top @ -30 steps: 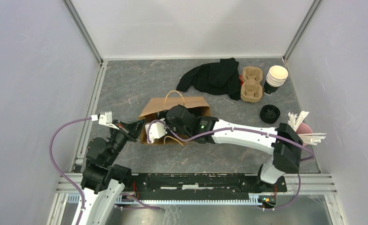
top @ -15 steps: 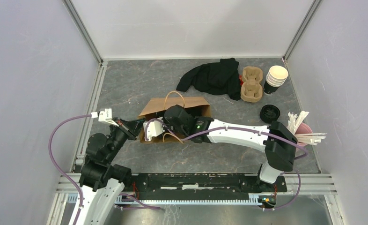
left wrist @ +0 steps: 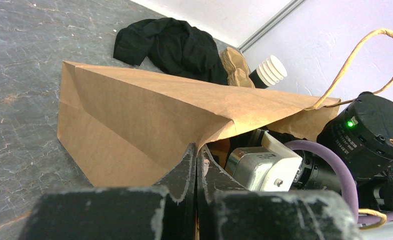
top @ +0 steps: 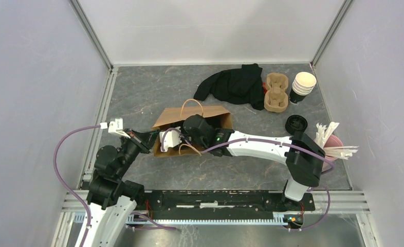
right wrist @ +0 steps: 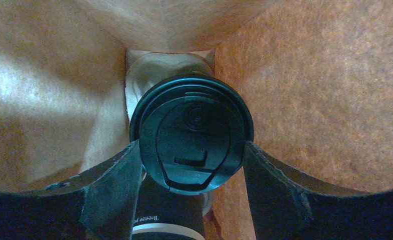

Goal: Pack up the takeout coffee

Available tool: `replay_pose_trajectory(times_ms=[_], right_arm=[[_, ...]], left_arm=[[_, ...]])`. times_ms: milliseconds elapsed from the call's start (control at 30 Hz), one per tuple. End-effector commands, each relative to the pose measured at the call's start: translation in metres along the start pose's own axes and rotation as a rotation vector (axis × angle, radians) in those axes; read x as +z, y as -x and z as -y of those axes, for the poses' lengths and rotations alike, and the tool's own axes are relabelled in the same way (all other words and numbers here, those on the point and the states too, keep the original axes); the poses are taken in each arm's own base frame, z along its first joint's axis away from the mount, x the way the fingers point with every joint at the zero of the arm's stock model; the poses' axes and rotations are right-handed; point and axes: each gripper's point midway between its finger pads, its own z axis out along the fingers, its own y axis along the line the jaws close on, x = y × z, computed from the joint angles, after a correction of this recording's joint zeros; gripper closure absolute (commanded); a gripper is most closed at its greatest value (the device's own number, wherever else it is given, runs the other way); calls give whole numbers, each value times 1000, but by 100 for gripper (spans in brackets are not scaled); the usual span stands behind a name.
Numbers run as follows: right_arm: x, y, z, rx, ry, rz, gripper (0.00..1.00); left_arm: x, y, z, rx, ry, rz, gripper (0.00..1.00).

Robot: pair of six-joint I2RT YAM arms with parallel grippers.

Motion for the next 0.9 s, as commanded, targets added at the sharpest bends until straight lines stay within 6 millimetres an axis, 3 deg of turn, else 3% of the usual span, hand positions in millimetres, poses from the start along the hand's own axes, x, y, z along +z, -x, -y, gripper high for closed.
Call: replay_pose_trajectory(times_ms=[0, 600, 867], right_arm=[[8, 10, 11, 49, -33, 54, 100], [21, 11, 11, 101, -39, 74, 96], [23, 9, 11, 118, -40, 67, 88]], left_arm=[[-2, 8, 11, -40, -18, 7, 98], [0, 12, 14, -58, -17, 10, 98], [1, 15, 15, -60, -12, 11, 98]])
